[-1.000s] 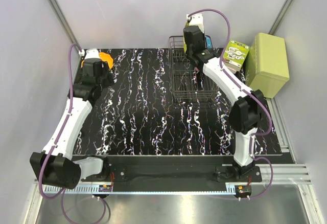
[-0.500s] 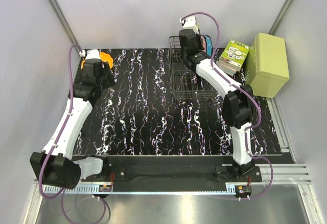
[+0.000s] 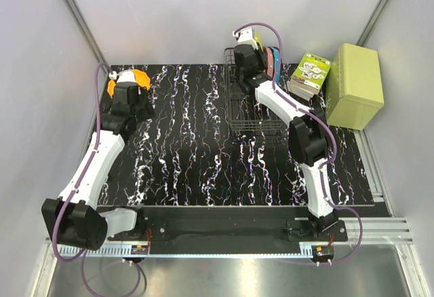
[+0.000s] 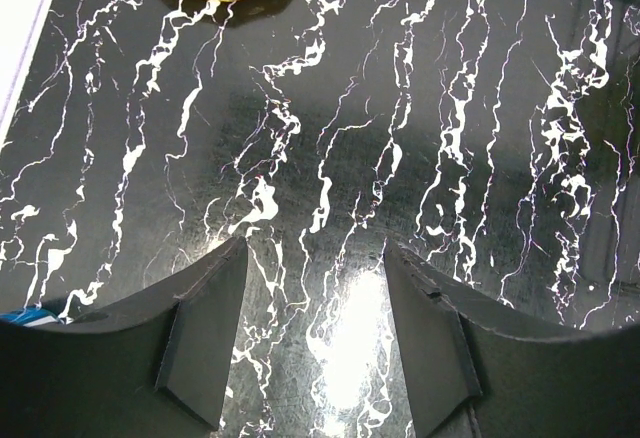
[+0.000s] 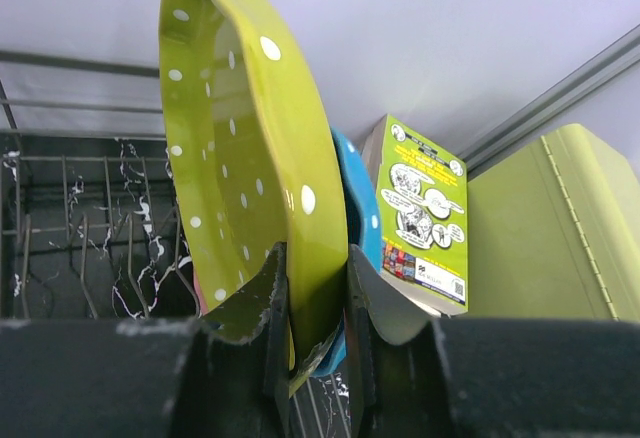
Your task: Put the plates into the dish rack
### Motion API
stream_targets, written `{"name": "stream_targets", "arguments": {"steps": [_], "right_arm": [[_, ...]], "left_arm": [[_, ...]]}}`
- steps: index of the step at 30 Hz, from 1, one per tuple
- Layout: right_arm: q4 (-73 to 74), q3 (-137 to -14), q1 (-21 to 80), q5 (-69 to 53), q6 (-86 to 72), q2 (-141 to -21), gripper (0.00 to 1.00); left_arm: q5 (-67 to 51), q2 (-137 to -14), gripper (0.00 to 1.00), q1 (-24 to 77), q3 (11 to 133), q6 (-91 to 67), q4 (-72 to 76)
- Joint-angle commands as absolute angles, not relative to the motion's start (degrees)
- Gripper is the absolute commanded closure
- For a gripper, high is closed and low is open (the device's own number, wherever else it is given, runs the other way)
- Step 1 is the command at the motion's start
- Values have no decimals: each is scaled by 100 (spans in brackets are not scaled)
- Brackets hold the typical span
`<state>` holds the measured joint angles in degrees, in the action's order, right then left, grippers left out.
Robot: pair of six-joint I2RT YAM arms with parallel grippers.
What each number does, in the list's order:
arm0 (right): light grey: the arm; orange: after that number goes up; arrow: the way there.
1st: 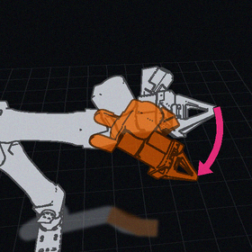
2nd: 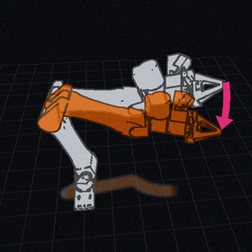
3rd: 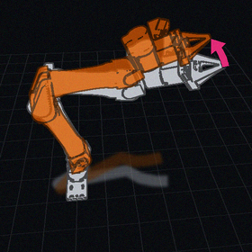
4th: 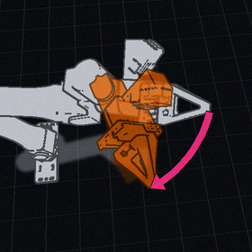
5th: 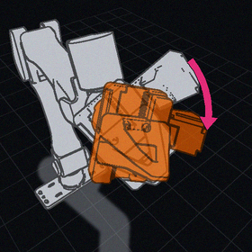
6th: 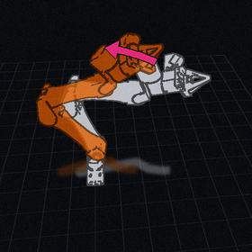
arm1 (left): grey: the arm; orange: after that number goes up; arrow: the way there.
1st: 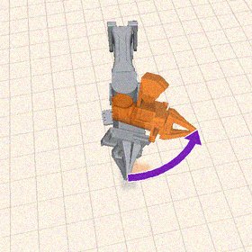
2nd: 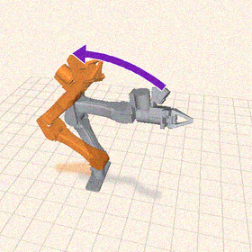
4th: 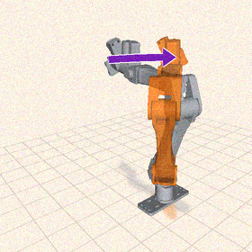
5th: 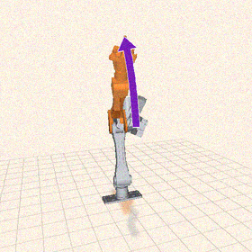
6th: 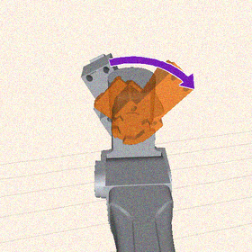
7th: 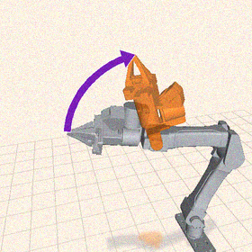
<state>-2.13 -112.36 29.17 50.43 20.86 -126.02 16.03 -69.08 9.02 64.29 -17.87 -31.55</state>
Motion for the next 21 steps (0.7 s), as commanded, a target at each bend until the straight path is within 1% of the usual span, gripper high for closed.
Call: {"name": "stream_targets", "arguments": {"steps": [1,9,10,11,13,14,15,17,21], "right_arm": [[-1196,-11575,2883,5405,2110,-12542,100],[-1160,-11303,2830,5344,2092,-12638,100],[-1151,-11268,2821,5300,2083,-12647,97],[-1143,-11215,2830,5274,2083,-12656,91],[-1134,-11189,2830,5204,2109,-12691,74],[-1142,-11197,2821,5194,2109,-12709,62],[-1143,-11206,2821,5194,2109,-12735,58],[-1160,-11250,2821,5194,2101,-12762,53],[-1151,-11276,2821,5177,2118,-12806,53]], "left_arm": [[1477,-6978,38,914,6460,-1854,-2830],[1424,-7215,38,914,6495,-1846,-2839],[1415,-7242,37,914,6513,-1820,-2839],[1441,-7294,37,905,6530,-1828,-2839],[1424,-7356,37,905,6574,-1776,-2848],[1424,-7400,37,905,6592,-1767,-2848],[1433,-7418,37,905,6627,-1767,-2865],[1424,-7444,37,905,6636,-1740,-2883],[1424,-7453,37,905,6609,-1758,-2883]]}}
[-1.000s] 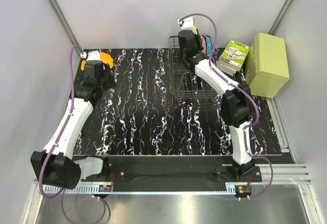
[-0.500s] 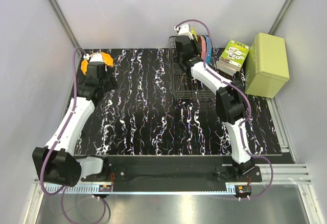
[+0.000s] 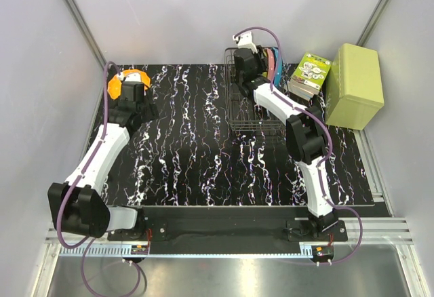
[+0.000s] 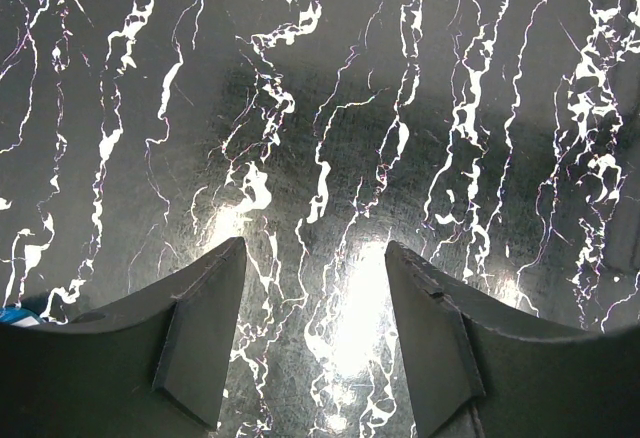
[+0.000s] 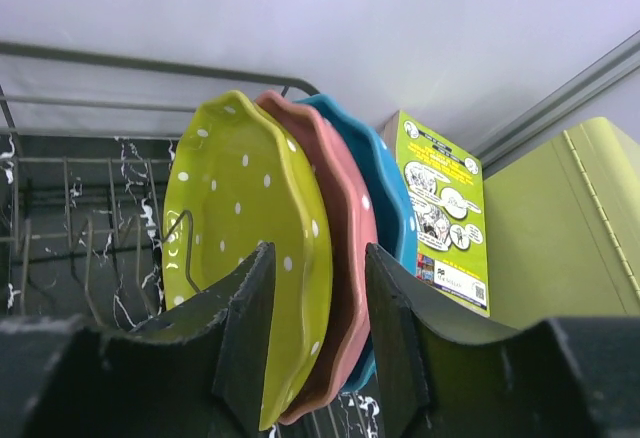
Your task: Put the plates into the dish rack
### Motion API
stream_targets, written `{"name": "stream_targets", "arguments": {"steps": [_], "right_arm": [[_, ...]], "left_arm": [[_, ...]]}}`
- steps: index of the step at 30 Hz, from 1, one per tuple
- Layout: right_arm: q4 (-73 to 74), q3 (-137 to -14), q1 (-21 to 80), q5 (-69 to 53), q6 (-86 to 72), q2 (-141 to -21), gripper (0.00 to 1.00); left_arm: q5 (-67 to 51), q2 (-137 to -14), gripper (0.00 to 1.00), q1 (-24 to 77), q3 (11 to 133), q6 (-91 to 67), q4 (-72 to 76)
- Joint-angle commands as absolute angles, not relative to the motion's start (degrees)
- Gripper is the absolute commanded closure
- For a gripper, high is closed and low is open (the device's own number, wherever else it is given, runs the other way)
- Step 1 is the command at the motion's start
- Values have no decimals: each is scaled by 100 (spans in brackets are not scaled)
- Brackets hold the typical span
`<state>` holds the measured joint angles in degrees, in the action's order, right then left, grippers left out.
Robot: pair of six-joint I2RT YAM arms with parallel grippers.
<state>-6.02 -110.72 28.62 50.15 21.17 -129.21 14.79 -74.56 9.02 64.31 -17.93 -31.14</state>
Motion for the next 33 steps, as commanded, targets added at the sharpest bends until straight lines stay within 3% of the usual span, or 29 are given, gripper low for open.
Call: {"name": "stream_targets", "arguments": {"steps": [1,5,7,8,10,12,13,14,16,17,20,27,33], "right_arm": [[-1160,-11276,2821,5168,2127,-12806,53],[-1212,-11206,2856,5133,2153,-12648,53],[-1300,-11127,2909,5019,2223,-12359,50],[-1170,-11110,2944,4984,2163,-12244,46],[-557,-11249,3058,4757,1865,-11963,31],[567,-11303,3155,4414,1427,-11630,17],[954,-11259,3164,3516,1319,-11480,10],[1584,-11120,3164,2967,1257,-11331,1],[2159,-11013,3155,1347,1239,-10944,0],[2615,-10908,3155,849,1248,-10838,0],[3092,-10566,3155,-358,1090,-10530,0],[3129,-9739,3129,-922,765,-10099,0],[3067,-9457,3094,-1019,668,-9976,0]], "left_arm": [[1424,-7453,37,897,6601,-1749,-2883],[1441,-7523,37,896,6653,-1426,-2804],[1747,-7698,19,896,6951,-621,-2472],[2106,-7960,5,896,7083,-267,-2252],[2145,-8321,1,835,7276,915,-1137],[1689,-9251,1,739,8249,1361,-1385],[1435,-9655,24,573,8766,1536,-1798],[797,-10581,43,467,10059,1547,-2350],[336,-11553,100,108,11384,1285,-3906],[99,-12402,100,27,12530,1196,-4337],[-36,-13478,100,-228,13681,1108,-5053],[-113,-14150,100,-711,13931,257,-4440],[-18,-14238,100,-800,13738,457,-4350]]}}
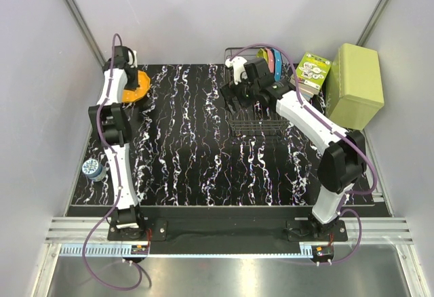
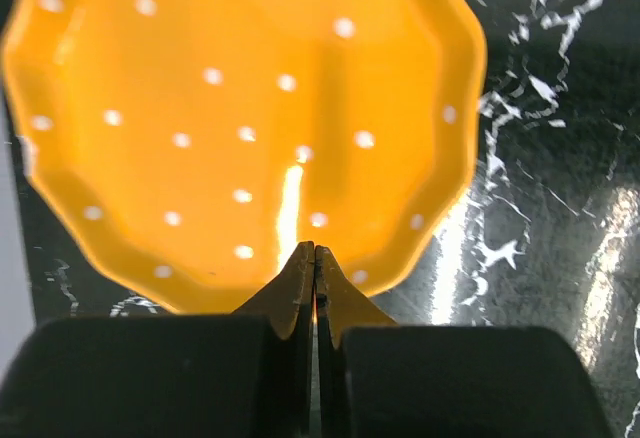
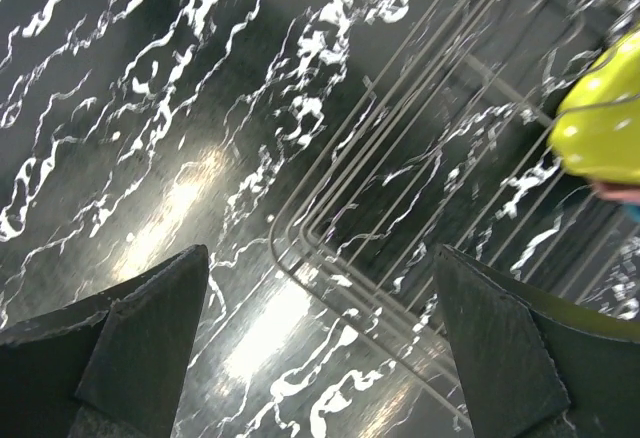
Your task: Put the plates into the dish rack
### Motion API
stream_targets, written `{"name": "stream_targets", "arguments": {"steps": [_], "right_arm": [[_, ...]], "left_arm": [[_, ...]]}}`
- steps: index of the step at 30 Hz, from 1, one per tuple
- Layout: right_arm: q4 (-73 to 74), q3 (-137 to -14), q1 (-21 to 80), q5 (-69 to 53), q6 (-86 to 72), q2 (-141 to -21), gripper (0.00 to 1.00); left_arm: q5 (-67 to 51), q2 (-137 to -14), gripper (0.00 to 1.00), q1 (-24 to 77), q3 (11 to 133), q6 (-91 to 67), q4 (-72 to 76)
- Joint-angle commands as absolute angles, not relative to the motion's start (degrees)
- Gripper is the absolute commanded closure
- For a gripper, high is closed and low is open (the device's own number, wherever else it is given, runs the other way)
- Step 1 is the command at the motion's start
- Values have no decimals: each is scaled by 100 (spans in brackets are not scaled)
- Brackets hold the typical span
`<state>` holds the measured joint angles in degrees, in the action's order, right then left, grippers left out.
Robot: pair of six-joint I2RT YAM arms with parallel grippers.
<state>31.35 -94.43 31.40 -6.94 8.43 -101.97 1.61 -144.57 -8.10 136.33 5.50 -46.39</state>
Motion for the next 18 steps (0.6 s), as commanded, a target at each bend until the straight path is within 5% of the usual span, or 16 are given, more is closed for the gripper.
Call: {"name": "stream_targets", "arguments": {"steps": [1,13,18], "right_arm": [[3050,-9422,3085,-1028,659,-9976,0],[3102,-9141,3050,-1098,694,-9853,0],[3208,-8851,3032,-1256,519,-9651,0]], "left_arm": [[-35,-14282,100,-809,13703,492,-4368],[-869,-13678,94,-835,12236,816,-5168],[-1353,-13150,100,-721,11182,1684,-6105]]}}
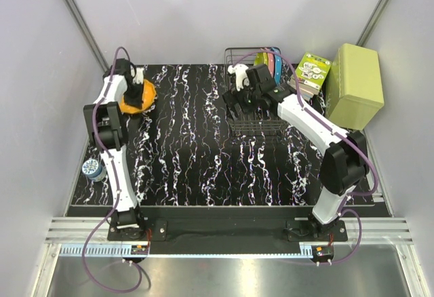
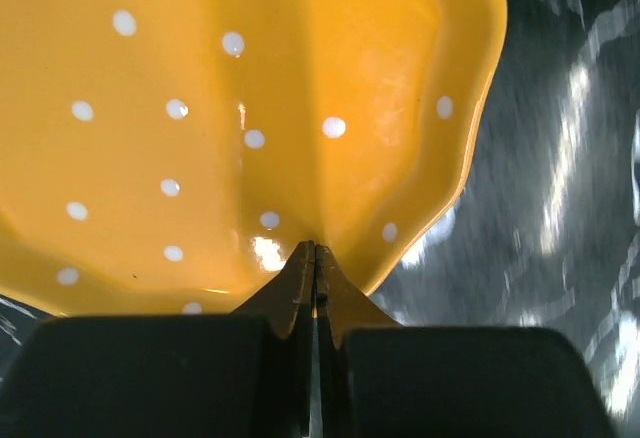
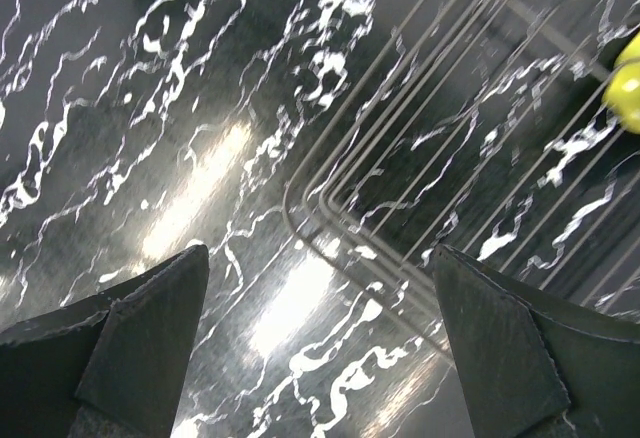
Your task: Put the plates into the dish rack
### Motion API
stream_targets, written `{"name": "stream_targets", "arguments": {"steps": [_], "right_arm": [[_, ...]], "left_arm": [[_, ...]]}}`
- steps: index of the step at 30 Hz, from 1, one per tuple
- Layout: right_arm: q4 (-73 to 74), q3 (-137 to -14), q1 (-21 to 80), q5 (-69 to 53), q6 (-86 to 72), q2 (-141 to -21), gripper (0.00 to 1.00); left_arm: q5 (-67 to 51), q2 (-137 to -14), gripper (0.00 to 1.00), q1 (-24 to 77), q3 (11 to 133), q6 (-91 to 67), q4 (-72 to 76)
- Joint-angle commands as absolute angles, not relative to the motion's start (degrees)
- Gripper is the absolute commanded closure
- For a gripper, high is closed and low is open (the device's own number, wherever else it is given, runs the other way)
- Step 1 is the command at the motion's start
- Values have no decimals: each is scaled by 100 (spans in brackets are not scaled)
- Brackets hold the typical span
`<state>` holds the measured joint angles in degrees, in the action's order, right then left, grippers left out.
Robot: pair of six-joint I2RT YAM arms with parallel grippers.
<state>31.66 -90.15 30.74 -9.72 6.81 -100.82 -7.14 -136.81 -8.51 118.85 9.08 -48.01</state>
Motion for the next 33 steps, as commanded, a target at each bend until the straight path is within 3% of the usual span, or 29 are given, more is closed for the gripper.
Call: {"name": "stream_targets", "arguments": {"steps": [1,10,14,19,20,21,23,25,30,33], "right_arm": [[3234,-8746,3032,-1266,519,-9607,0],[3156,-7964,3032,-1362,580,-9106,0],[3050,-7595,3006,-1204,676,-8633,0],[3076,-7058,2927,-1134,624,-7921,0],[3085,-7014,2909,-1238,537,-7823,0],[3102,-6970,2892,-1352,484,-7753,0],[3155,-6943,2822,-1860,265,-7550,0],[3147,-6865,2804,-2248,89,-7401,0],[2962,-6207,2681,-2918,-764,-6997,0],[2927,-5899,2532,-2962,-896,-6733,0]], "left_arm": [[-1536,-12879,100,-677,10753,1888,-6291],[-1995,-10672,98,377,7624,3709,-7638],[-1995,-10038,97,1229,7120,3744,-7725],[-2765,-9652,98,2250,7381,3377,-7744],[-2856,-9494,94,2233,7487,3201,-7386],[-2804,-9109,83,2145,7575,2581,-7078],[-2313,-8703,49,1856,7647,1867,-6088],[-2172,-8245,37,988,7507,856,-5601],[-1846,-8313,33,-1322,7049,18,-5159],[-1925,-8734,33,-1896,6979,245,-5238]]}}
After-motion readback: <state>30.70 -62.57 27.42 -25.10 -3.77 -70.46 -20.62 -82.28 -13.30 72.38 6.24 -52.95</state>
